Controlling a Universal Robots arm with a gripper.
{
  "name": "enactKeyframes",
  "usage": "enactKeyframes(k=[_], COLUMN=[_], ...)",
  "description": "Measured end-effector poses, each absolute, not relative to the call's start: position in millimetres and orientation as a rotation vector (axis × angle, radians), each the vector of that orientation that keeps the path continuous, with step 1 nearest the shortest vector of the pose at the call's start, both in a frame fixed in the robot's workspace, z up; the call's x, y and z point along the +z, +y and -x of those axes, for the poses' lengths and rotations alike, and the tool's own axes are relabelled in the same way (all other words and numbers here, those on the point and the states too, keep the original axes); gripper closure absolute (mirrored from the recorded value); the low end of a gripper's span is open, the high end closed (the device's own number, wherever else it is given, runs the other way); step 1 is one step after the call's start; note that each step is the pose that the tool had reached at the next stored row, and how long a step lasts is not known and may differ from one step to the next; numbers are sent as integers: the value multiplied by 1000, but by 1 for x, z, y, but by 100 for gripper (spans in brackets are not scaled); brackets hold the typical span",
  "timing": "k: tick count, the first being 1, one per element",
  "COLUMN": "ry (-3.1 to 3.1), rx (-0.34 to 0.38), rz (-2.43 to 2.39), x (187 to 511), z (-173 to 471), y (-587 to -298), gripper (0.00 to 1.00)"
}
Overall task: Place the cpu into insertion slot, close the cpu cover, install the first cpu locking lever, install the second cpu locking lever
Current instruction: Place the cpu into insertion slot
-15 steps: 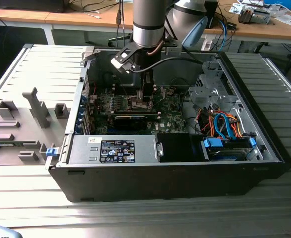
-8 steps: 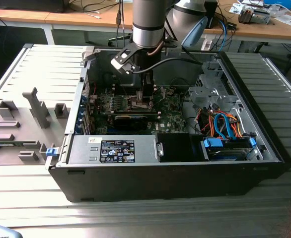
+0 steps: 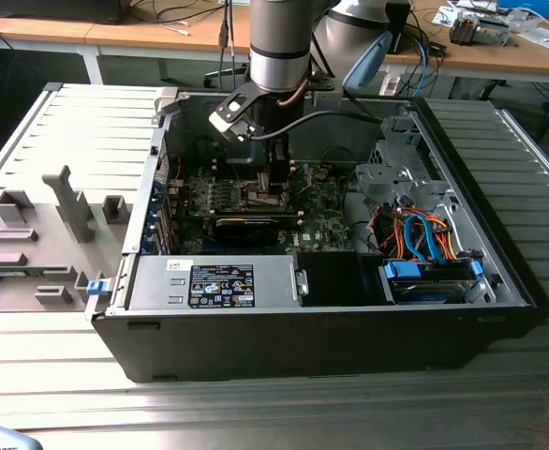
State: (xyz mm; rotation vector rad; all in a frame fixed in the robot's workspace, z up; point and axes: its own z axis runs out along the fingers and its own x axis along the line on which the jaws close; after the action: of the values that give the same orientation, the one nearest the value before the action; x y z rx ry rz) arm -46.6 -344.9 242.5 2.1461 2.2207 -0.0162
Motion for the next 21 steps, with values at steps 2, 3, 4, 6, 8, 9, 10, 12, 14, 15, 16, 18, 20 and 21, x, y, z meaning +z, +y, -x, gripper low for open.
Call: enactKeyframes(k=[2, 3, 4, 6, 8, 9, 10, 12, 14, 15, 16, 18, 20, 21], ry=[2221, 2221, 2221, 2221, 2221, 2221, 2221, 2221, 2221, 2221, 2221, 2221, 2221, 2221], rx=[-16, -16, -16, -16, -16, -16, -16, -16, -16, -16, -16, -16, -16, -16], rz=[-2146, -2146, -2146, -2146, -2146, -2146, -2146, -2146, -2146, -2146, -2146, -2146, -2146, -2146], x=[242, 242, 242, 241, 241, 241, 240, 240, 240, 240, 239, 239, 239, 238], z=[47, 47, 47, 47, 47, 47, 47, 47, 47, 47, 47, 47, 47, 47], y=[-345, -345, -345, -345, -345, -345, -345, -345, -345, -345, -345, -345, -345, -345], gripper=[45, 45, 45, 45, 45, 45, 45, 45, 45, 45, 45, 45, 45, 45])
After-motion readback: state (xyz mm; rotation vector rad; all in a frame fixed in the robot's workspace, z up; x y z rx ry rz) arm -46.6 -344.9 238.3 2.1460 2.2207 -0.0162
